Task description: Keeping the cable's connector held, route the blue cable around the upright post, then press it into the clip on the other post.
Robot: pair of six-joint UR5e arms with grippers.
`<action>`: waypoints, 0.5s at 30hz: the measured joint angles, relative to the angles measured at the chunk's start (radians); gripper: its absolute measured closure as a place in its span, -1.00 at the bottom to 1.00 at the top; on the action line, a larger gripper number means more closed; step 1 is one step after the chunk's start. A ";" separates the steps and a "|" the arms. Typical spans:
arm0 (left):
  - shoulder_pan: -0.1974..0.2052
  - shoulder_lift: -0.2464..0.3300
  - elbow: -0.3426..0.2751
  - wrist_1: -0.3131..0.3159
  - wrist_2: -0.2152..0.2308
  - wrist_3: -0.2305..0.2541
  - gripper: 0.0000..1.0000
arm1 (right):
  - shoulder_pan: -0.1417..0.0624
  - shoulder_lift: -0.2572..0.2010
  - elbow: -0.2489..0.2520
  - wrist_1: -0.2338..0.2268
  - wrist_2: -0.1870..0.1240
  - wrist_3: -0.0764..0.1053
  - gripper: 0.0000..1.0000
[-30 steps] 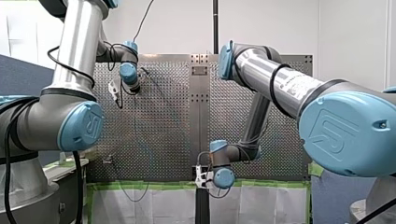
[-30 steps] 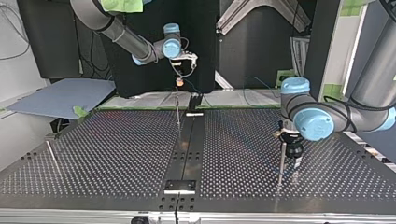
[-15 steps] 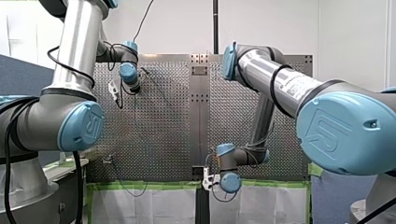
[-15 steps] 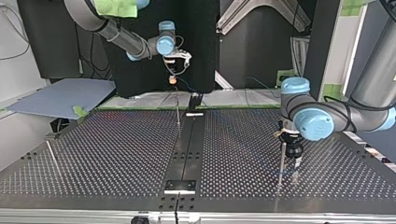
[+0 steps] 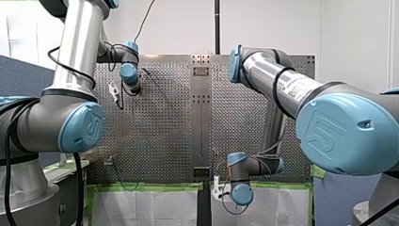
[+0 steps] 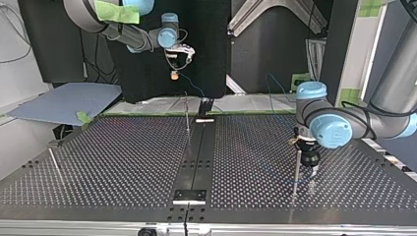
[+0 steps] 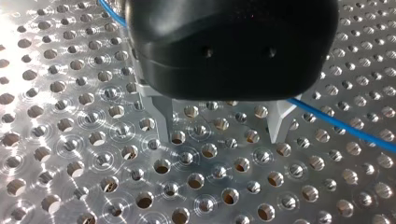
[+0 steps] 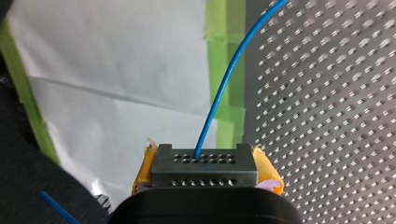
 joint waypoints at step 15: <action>-0.003 0.000 0.000 -0.006 -0.017 0.003 -1.00 | -0.010 0.043 0.023 -0.106 0.000 0.004 1.00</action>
